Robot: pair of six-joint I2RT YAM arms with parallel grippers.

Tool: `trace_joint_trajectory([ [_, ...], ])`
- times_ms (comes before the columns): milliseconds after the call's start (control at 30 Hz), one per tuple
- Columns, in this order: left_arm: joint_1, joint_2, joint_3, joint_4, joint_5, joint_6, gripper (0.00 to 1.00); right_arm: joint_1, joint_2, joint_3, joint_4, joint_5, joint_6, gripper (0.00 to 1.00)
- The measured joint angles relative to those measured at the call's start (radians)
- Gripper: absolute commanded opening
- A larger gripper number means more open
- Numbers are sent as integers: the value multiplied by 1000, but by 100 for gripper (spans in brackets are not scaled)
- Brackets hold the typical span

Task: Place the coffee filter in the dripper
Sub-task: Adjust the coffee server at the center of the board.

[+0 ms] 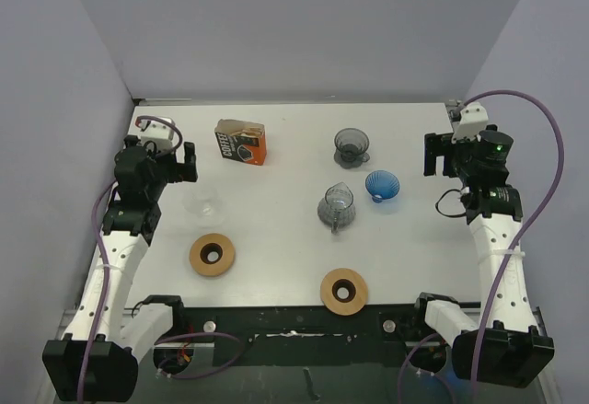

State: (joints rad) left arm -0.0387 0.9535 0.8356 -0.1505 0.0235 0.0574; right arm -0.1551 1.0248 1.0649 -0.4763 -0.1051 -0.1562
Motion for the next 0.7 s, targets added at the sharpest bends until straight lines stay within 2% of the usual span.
trace_joint_trajectory([
  [700, -26, 0, 48, -35, 6, 82, 97, 6, 0, 98, -27, -39, 26, 98],
])
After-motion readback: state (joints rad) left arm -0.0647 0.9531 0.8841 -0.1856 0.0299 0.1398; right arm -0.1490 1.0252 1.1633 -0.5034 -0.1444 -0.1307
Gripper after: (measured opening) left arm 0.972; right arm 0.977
